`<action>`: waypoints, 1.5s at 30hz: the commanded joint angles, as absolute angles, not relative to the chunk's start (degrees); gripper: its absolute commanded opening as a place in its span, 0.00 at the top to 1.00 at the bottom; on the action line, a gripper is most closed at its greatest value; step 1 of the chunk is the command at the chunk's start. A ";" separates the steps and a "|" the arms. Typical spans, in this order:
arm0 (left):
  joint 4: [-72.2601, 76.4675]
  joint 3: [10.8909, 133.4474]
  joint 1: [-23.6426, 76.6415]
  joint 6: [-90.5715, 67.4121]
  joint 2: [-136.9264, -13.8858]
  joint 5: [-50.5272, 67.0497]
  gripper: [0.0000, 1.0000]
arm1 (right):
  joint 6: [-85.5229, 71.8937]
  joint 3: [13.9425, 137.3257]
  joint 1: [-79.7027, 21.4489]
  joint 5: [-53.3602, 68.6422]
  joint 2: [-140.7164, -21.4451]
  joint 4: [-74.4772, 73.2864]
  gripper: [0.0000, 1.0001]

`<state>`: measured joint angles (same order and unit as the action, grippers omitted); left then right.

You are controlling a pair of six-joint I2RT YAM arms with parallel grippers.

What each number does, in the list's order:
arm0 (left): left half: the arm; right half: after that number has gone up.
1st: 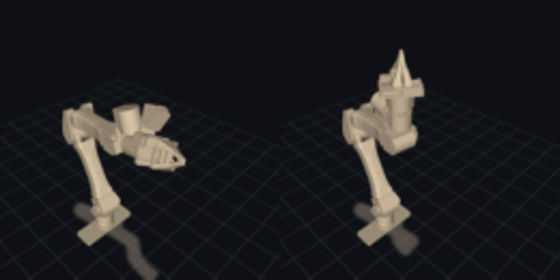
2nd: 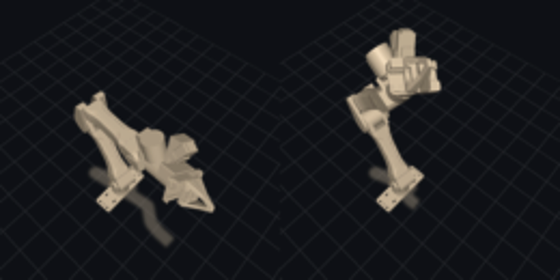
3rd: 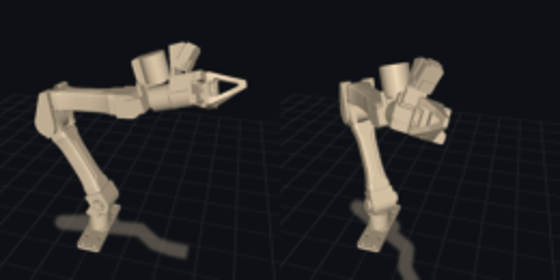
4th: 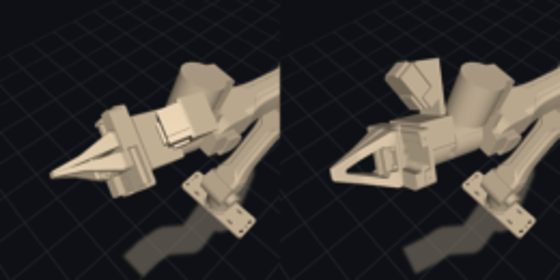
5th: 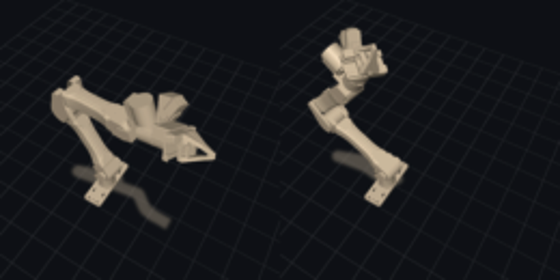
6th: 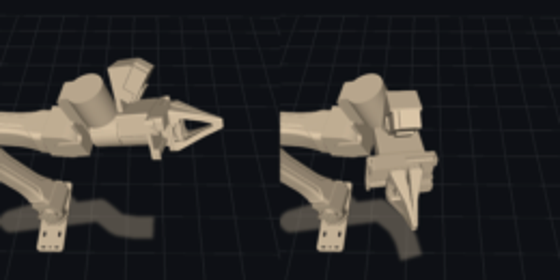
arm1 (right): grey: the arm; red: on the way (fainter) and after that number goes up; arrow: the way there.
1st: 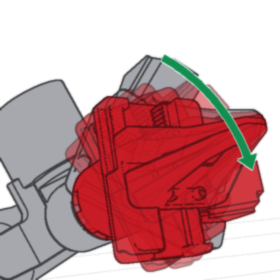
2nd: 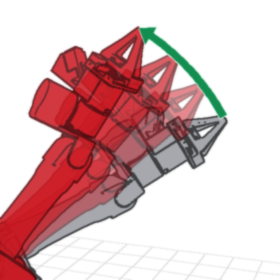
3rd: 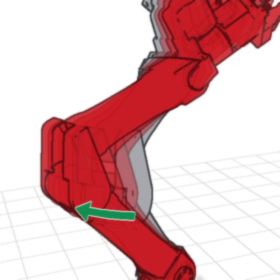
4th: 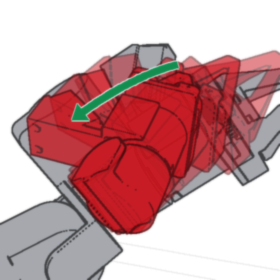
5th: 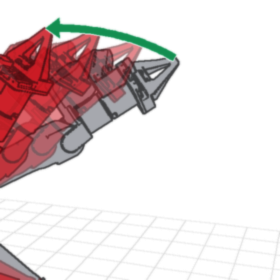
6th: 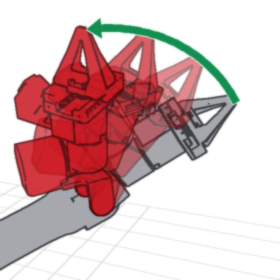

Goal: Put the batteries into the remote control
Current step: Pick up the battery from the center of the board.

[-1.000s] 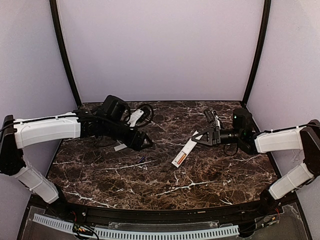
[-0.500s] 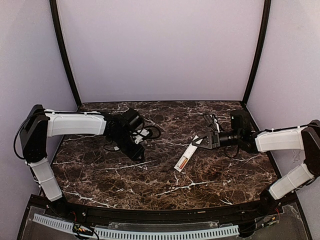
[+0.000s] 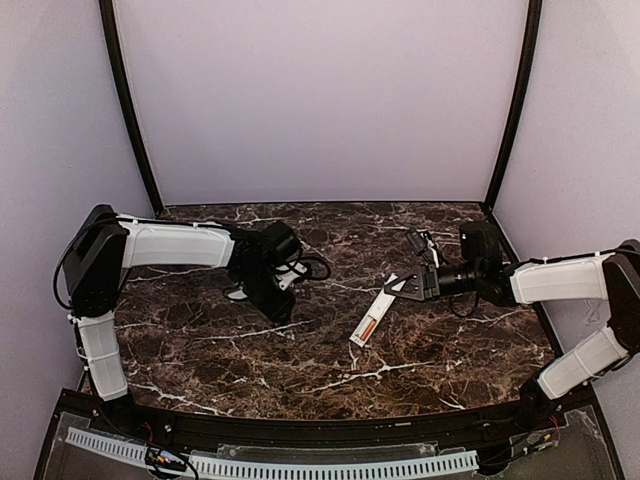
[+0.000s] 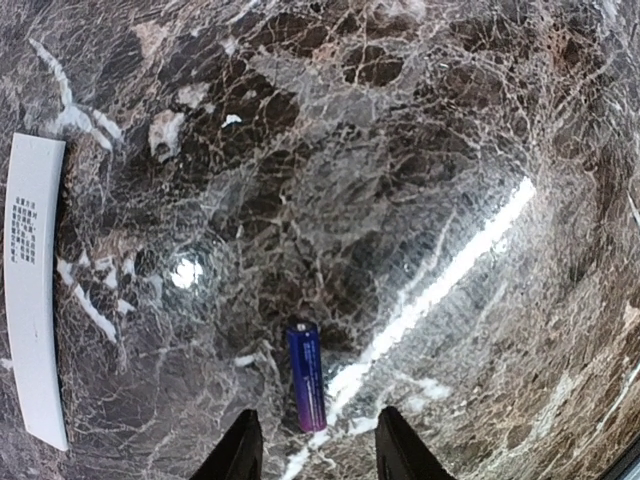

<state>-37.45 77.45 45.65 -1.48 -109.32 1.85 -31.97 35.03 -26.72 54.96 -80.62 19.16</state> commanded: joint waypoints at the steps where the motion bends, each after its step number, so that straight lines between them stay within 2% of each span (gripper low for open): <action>1: -39.81 79.75 45.96 -0.36 -111.34 0.70 0.61 | -31.53 36.61 -26.56 54.58 -79.99 19.13 1.00; 9: -41.14 81.71 45.89 -0.35 -114.66 -3.14 0.69 | -31.62 36.54 -26.54 54.40 -79.80 18.90 1.00; 24: -38.68 79.69 45.89 0.38 -112.01 2.08 0.98 | -33.85 37.57 -26.53 53.67 -82.43 19.06 1.00; 30: -20.44 70.35 46.47 -1.94 -97.98 10.52 1.00 | -38.93 37.66 -26.75 53.89 -84.72 22.18 1.00; 35: -4.75 60.71 50.54 -3.53 -87.53 12.20 1.00 | -41.93 38.39 -27.51 54.11 -85.66 23.54 1.00; 40: 8.28 56.30 55.01 -6.71 -85.56 12.25 1.00 | -44.35 38.67 -28.44 54.01 -86.37 25.00 1.00; 45: 13.52 56.18 57.70 -8.62 -87.78 12.49 1.00 | -46.83 38.21 -29.13 54.25 -86.34 26.94 1.00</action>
<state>5.74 57.08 56.64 -5.85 -86.26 11.66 -43.90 37.28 -28.25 53.95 -86.06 22.74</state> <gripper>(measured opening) 0.086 0.216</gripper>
